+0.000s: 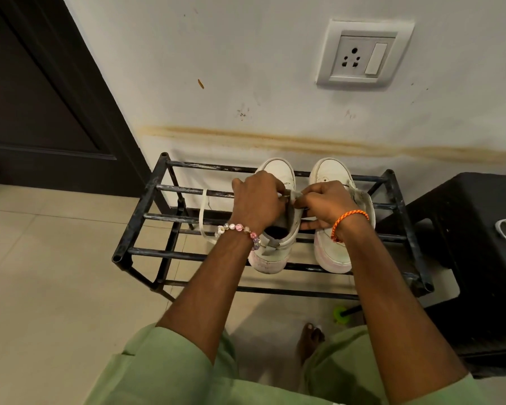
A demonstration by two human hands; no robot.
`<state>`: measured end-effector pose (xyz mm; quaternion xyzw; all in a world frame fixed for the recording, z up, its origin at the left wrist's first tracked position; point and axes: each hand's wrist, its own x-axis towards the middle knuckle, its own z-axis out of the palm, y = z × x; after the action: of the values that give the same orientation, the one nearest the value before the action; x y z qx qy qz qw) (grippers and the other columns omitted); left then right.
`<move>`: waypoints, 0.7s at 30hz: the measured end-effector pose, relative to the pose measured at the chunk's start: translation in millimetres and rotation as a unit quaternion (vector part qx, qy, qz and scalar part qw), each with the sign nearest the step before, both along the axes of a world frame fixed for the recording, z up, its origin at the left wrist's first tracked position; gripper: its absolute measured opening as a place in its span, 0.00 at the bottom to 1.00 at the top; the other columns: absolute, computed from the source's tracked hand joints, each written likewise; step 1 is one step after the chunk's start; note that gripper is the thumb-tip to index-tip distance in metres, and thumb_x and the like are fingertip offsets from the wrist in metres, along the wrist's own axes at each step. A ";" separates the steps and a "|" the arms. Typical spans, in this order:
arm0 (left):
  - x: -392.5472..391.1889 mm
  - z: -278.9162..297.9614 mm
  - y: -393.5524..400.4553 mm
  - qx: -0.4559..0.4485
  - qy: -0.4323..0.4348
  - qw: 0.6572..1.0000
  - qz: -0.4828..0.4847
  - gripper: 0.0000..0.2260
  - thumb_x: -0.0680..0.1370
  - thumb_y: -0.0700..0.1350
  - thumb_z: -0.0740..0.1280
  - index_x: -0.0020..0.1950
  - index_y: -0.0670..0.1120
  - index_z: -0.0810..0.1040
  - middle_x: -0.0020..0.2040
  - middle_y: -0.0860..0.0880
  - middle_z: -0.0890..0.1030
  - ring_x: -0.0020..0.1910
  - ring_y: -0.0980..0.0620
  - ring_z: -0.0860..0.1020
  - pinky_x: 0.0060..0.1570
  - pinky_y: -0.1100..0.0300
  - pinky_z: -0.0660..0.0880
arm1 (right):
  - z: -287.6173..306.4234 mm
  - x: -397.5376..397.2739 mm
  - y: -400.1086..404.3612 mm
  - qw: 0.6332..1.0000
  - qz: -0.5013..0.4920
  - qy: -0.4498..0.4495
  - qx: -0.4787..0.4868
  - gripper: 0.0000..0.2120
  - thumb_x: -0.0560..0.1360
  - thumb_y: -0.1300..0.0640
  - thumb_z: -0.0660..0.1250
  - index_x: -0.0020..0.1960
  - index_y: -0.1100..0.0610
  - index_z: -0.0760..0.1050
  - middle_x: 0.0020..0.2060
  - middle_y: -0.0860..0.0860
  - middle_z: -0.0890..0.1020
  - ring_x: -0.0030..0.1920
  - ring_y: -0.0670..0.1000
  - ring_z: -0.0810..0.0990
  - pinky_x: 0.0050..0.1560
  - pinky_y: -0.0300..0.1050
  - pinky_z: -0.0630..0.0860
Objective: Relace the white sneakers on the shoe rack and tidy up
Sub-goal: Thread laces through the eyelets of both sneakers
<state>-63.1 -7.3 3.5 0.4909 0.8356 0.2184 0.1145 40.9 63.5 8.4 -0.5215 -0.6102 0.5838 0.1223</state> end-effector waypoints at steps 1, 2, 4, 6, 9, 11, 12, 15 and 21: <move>-1.4 -0.8 0.1 0.013 -0.010 1.000 0.005 0.10 0.77 0.48 0.66 0.56 0.50 0.82 0.57 0.48 0.80 0.60 0.48 0.74 0.59 0.52 0.60 | -0.3 0.0 0.0 1.000 0.000 -0.001 0.000 0.08 0.72 0.69 0.66 0.37 0.59 0.77 0.38 0.56 0.80 0.40 0.55 0.81 0.33 0.47 0.82; -3.3 -1.4 0.4 0.017 -0.030 0.999 0.009 0.10 0.77 0.49 0.67 0.56 0.50 0.82 0.57 0.49 0.80 0.60 0.48 0.73 0.58 0.53 0.60 | -0.5 -0.3 -0.1 1.000 0.000 -0.002 -0.001 0.09 0.72 0.69 0.67 0.37 0.59 0.77 0.38 0.57 0.80 0.40 0.56 0.81 0.34 0.48 0.82; -7.1 -2.7 0.6 0.013 -0.080 0.997 0.016 0.08 0.75 0.49 0.69 0.52 0.51 0.84 0.55 0.52 0.81 0.59 0.50 0.74 0.57 0.53 0.61 | -0.1 -0.8 0.0 1.000 -0.001 -0.003 -0.003 0.08 0.72 0.69 0.67 0.37 0.60 0.77 0.39 0.58 0.79 0.41 0.56 0.81 0.35 0.49 0.81; -13.0 -4.6 0.9 0.032 -0.150 0.988 0.025 0.05 0.72 0.51 0.72 0.46 0.53 0.85 0.50 0.54 0.83 0.56 0.51 0.76 0.60 0.52 0.67 | 0.2 -1.2 0.7 1.000 -0.002 -0.004 -0.004 0.08 0.72 0.69 0.67 0.37 0.60 0.77 0.40 0.58 0.80 0.42 0.57 0.81 0.36 0.50 0.81; -17.2 0.8 0.3 0.126 -0.346 0.929 0.035 0.02 0.70 0.46 0.75 0.41 0.52 0.85 0.42 0.54 0.84 0.48 0.56 0.80 0.55 0.55 0.76 | -0.2 0.0 1.0 1.000 0.001 -0.001 -0.007 0.07 0.72 0.69 0.67 0.38 0.60 0.77 0.38 0.57 0.80 0.40 0.56 0.81 0.36 0.49 0.82; -18.5 9.9 -0.7 0.187 -0.443 0.875 0.044 0.03 0.71 0.39 0.73 0.44 0.45 0.84 0.42 0.51 0.83 0.43 0.60 0.80 0.47 0.68 0.76 | -0.7 0.6 1.0 1.000 0.004 0.002 -0.012 0.07 0.72 0.69 0.67 0.39 0.60 0.77 0.37 0.56 0.80 0.38 0.54 0.81 0.36 0.50 0.82; -19.0 14.4 -0.9 0.209 -0.471 0.855 0.057 0.03 0.72 0.38 0.73 0.44 0.43 0.83 0.45 0.50 0.83 0.44 0.60 0.80 0.46 0.69 0.74 | -0.8 0.5 1.1 1.000 0.004 0.004 -0.014 0.07 0.72 0.70 0.67 0.39 0.59 0.76 0.37 0.56 0.80 0.38 0.54 0.81 0.36 0.50 0.81; -22.3 19.3 -1.0 0.239 -0.541 0.802 0.083 0.04 0.74 0.36 0.69 0.40 0.43 0.79 0.47 0.47 0.84 0.50 0.56 0.80 0.46 0.67 0.73 | -0.4 -0.4 1.4 1.000 0.004 0.008 -0.021 0.07 0.72 0.69 0.68 0.39 0.59 0.76 0.40 0.57 0.81 0.41 0.56 0.81 0.36 0.50 0.81; -18.8 2.7 0.9 0.088 -0.242 0.965 0.047 0.04 0.77 0.49 0.65 0.50 0.51 0.74 0.42 0.56 0.77 0.46 0.52 0.75 0.55 0.52 0.68 | -0.1 0.0 0.9 1.000 0.007 0.002 -0.017 0.08 0.72 0.70 0.66 0.38 0.59 0.76 0.37 0.56 0.80 0.37 0.54 0.81 0.32 0.46 0.82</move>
<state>-81.9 -6.3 6.1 0.3915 0.7829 0.4082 0.2592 40.9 64.4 8.3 -0.5182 -0.6035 0.5959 0.1108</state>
